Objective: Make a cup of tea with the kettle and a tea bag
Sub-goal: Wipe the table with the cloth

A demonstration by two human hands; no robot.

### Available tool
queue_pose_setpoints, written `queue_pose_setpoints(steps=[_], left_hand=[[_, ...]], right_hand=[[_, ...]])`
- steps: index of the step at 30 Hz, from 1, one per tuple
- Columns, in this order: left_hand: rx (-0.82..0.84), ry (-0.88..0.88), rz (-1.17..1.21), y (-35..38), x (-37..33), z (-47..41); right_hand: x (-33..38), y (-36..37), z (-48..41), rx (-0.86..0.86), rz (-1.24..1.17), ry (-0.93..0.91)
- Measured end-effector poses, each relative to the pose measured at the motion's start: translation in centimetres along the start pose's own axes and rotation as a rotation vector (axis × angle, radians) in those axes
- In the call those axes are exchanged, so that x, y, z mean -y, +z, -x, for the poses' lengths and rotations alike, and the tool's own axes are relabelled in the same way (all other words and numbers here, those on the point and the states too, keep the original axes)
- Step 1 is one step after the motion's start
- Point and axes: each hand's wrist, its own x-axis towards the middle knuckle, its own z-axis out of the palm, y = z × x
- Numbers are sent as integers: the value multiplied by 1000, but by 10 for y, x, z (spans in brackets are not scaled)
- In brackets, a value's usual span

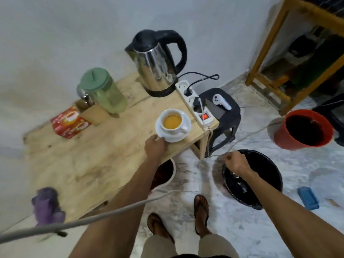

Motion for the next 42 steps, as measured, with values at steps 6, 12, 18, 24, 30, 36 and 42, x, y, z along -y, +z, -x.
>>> queue_pose_setpoints(steps=[6,12,18,24,30,36,42], left_hand=[[-49,-40,104,-59,0,23],[-221,63,-21,-188,66,15],[-605,10,-75,-329,112,41],[-636,-138,-209,-430,184,49],[-407,62,-308,-447,209,49],[-427,95,-403,-444,212,33],[-300,63,-700,-426,198,21]], right_hand=[[101,45,32,137,-42,-261],[226,120,89,263,-46,-470],[331,229,162,368,134,-694],[402,356,209,375,303,-828],[420,423,240,101,384,-852],[423,432,235,134,417,-881],[426,401,218,189,413,-762]])
